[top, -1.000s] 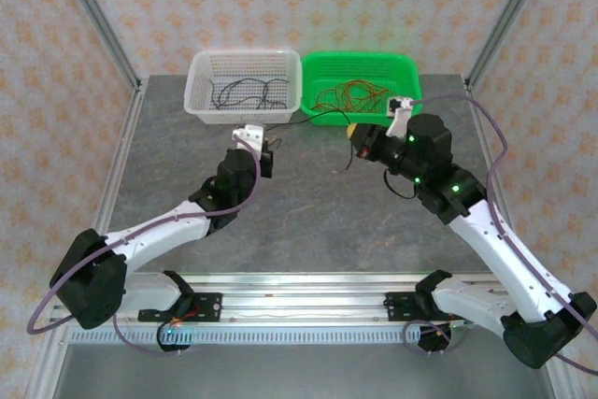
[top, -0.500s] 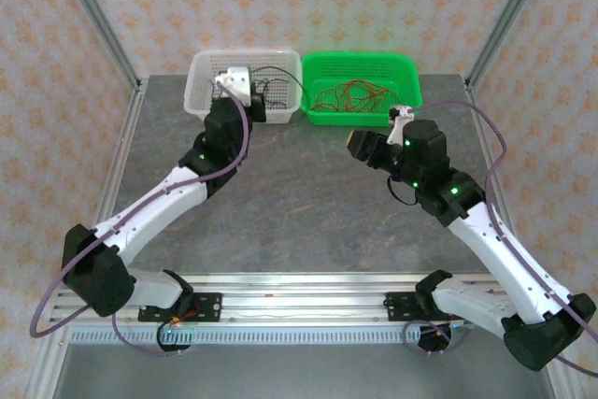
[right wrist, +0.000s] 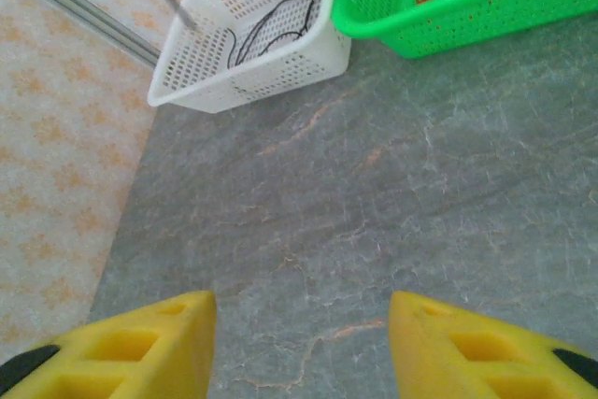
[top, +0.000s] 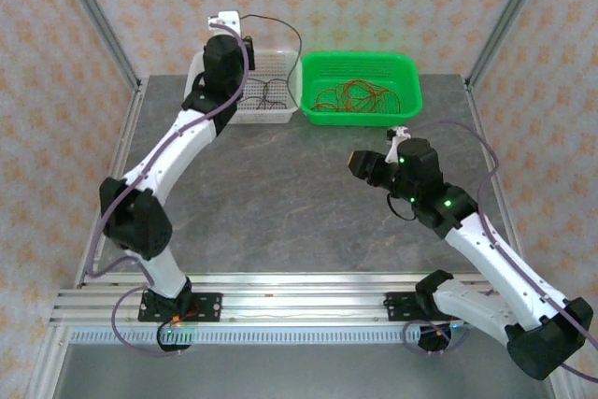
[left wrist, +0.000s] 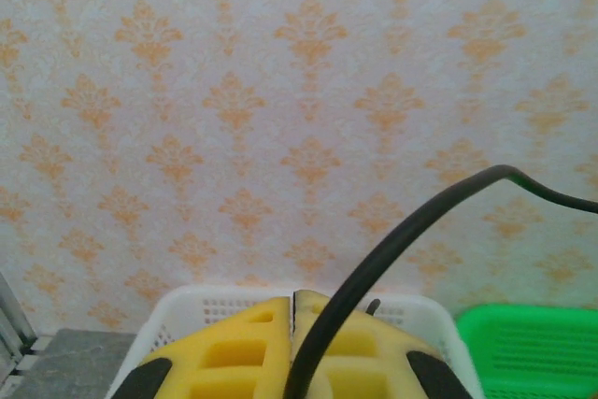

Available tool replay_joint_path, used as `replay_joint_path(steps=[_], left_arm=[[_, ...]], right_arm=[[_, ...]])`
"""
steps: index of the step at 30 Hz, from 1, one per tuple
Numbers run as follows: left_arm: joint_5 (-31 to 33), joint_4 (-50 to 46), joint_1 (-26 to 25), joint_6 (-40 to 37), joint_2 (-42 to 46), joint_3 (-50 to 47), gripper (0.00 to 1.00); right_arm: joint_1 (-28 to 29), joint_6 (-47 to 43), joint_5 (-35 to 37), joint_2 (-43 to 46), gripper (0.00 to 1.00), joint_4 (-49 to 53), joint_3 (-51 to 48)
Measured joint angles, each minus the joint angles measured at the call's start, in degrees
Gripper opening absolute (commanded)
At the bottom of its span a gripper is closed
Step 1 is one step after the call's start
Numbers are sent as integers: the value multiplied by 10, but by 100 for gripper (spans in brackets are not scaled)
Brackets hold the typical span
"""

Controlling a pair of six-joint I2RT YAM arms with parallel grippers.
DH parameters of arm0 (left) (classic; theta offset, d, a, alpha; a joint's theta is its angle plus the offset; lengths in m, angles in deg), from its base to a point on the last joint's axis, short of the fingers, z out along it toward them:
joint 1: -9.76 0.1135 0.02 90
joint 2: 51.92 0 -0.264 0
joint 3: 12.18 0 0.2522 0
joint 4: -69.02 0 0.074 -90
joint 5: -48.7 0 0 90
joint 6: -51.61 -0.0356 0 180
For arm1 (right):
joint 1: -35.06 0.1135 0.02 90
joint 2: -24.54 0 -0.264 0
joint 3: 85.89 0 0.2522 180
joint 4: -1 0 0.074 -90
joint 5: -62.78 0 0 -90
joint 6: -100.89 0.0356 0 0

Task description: Untangle the cables

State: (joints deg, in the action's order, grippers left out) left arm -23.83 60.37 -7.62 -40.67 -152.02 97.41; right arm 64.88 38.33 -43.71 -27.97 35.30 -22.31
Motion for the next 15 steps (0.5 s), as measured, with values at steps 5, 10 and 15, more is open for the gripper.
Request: replay_joint_path(steps=[5, 10, 15], left_arm=[[-21, -21, 36, 0, -76, 83, 0], [-34, -24, 51, 3, -149, 150, 0], [-36, -27, 61, 7, -211, 177, 0]], right_arm=[[0, 9, 2, 23, 50, 0, -21], [0, 17, 12, 51, 49, 1, -31], [0, 26, 20, 63, 48, 1, -45]])
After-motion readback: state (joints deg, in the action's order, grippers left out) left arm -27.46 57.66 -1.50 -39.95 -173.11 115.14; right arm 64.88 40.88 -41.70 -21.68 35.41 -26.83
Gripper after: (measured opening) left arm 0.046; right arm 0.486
